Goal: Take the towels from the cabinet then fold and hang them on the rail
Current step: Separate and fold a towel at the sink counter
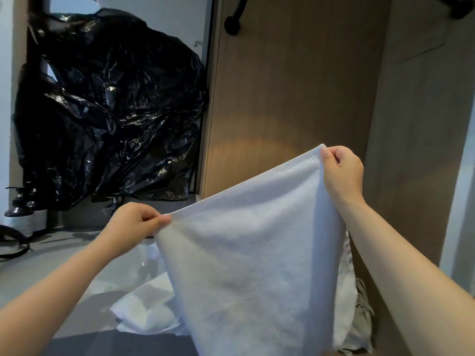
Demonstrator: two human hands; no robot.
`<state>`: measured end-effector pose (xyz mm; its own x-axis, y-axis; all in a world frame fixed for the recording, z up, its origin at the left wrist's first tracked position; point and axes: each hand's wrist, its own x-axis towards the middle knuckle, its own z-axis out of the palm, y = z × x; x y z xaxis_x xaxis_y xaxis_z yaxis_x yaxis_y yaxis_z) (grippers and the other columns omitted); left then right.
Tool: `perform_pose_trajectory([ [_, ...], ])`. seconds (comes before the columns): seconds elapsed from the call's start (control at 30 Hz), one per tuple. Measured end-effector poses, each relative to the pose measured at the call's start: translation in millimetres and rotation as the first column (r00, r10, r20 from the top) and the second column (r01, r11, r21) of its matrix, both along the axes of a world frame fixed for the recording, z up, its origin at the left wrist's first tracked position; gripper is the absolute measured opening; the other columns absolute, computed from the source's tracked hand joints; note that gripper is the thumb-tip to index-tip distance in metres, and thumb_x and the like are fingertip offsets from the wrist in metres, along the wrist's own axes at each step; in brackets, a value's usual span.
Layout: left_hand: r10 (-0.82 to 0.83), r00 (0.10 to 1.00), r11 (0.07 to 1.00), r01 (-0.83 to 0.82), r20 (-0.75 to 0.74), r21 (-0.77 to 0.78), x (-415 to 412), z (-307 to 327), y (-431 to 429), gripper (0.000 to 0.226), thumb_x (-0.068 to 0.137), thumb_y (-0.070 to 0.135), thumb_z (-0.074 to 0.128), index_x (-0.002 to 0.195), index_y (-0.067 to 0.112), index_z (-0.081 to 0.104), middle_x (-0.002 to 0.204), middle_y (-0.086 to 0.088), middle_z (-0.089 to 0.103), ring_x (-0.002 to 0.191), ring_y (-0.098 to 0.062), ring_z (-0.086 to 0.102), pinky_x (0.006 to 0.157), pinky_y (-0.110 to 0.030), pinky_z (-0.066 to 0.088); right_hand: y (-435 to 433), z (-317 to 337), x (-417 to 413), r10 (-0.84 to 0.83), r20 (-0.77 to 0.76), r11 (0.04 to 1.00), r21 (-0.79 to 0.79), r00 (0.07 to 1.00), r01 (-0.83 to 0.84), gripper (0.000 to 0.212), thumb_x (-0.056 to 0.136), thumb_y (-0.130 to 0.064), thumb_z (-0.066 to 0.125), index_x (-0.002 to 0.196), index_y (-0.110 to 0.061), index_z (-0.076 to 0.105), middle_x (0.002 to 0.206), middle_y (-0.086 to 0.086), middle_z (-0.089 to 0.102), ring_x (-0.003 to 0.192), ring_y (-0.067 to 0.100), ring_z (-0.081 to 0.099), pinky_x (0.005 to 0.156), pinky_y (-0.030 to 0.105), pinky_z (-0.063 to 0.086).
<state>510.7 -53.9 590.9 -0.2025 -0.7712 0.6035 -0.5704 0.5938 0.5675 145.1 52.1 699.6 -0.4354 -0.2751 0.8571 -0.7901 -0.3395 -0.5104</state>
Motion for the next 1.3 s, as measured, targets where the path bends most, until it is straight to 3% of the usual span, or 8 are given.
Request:
perform_pose_trajectory([
  [0.17, 0.039, 0.975, 0.988, -0.070, -0.219, -0.134, 3.5, 27.2, -3.1, 0.016, 0.084, 0.035, 0.073, 0.069, 0.033, 0.072, 0.064, 0.014, 0.068, 0.062, -0.003, 0.063, 0.058, -0.021, 0.043, 13.1, 1.0, -8.3, -0.042, 0.004, 0.999, -0.023, 0.999, 0.043, 0.030, 0.101, -0.031, 0.048, 0.085, -0.009, 0.060, 0.073, -0.005, 0.053, 0.068, 0.010, 0.048, 0.059, 0.024, 0.037],
  [0.37, -0.044, 0.832, 0.991, -0.033, -0.553, -0.128, -1.0, 52.8, -1.9, 0.013, 0.076, 0.023, 0.081, 0.086, 0.025, 0.072, 0.071, 0.011, 0.069, 0.063, 0.003, 0.061, 0.066, -0.018, 0.048, 18.0, -19.9, -22.4, -0.120, 0.011, 0.988, 0.095, 0.993, 0.118, 0.029, 0.103, -0.031, 0.043, 0.091, -0.011, 0.060, 0.086, 0.003, 0.059, 0.078, 0.017, 0.053, 0.060, 0.023, 0.037],
  [0.5, 0.015, 0.895, 0.978, -0.106, -0.446, -0.179, -11.0, 55.1, 0.4, 0.013, 0.088, 0.019, 0.069, 0.100, 0.022, 0.070, 0.084, 0.012, 0.066, 0.074, -0.001, 0.059, 0.062, -0.014, 0.040, 13.4, -33.5, -26.2, -0.128, 0.053, 0.980, 0.159, 0.990, 0.119, 0.030, 0.104, -0.033, 0.042, 0.097, -0.010, 0.061, 0.090, 0.004, 0.060, 0.084, 0.019, 0.056, 0.070, 0.030, 0.044],
  [0.67, 0.033, 0.938, 0.970, -0.113, -0.344, -0.215, -17.0, 47.3, -1.4, 0.011, 0.091, 0.017, 0.064, 0.100, 0.023, 0.066, 0.089, 0.011, 0.063, 0.078, -0.004, 0.057, 0.064, -0.018, 0.041, 8.1, -44.0, -34.6, -0.119, 0.064, 0.979, 0.173, 0.991, 0.107, 0.028, 0.103, -0.030, 0.042, 0.094, -0.011, 0.059, 0.085, -0.001, 0.056, 0.076, 0.012, 0.052, 0.059, 0.022, 0.037],
  [0.8, 0.046, 0.935, 0.964, -0.134, -0.351, -0.230, -19.4, 42.4, -10.6, 0.009, 0.090, 0.018, 0.065, 0.098, 0.020, 0.069, 0.087, 0.010, 0.064, 0.080, -0.004, 0.058, 0.066, -0.017, 0.041, 1.6, -55.1, -37.5, -0.111, 0.062, 0.988, 0.118, 0.992, 0.103, 0.024, 0.103, -0.031, 0.041, 0.093, -0.015, 0.056, 0.081, -0.006, 0.055, 0.075, 0.014, 0.055, 0.064, 0.028, 0.047],
  [0.93, 0.072, 0.962, 0.946, -0.149, -0.263, -0.286, -25.7, 36.3, -25.7, 0.008, 0.093, 0.017, 0.060, 0.092, 0.021, 0.067, 0.085, 0.012, 0.061, 0.079, -0.004, 0.055, 0.066, -0.019, 0.040, -10.7, -65.5, -39.2, -0.157, 0.029, 0.983, 0.101, 0.987, 0.153, 0.024, 0.104, -0.033, 0.039, 0.091, -0.019, 0.052, 0.078, -0.006, 0.056, 0.071, 0.014, 0.055, 0.057, 0.027, 0.043],
  [1.1, 0.114, 0.968, 0.966, -0.160, -0.222, -0.205, -36.5, 20.5, -56.7, 0.008, 0.093, 0.020, 0.060, 0.094, 0.020, 0.068, 0.090, 0.004, 0.064, 0.079, -0.009, 0.056, 0.070, -0.027, 0.041, -33.9, -83.5, -46.3, -0.219, -0.029, 0.950, 0.220, 0.975, 0.220, 0.023, 0.104, -0.034, 0.039, 0.093, -0.018, 0.052, 0.077, -0.005, 0.057, 0.068, 0.012, 0.056, 0.054, 0.024, 0.041],
  [1.3, 0.150, 0.936, 0.981, -0.180, -0.319, -0.068, -52.3, 9.4, -79.7, 0.006, 0.088, 0.021, 0.066, 0.089, 0.017, 0.071, 0.077, 0.009, 0.065, 0.073, -0.003, 0.057, 0.063, -0.016, 0.038, -61.7, -94.2, -54.6, -0.194, 0.010, 0.945, 0.269, 0.981, 0.184, 0.024, 0.102, -0.033, 0.047, 0.089, -0.016, 0.056, 0.075, -0.007, 0.055, 0.067, 0.010, 0.055, 0.053, 0.018, 0.035],
])
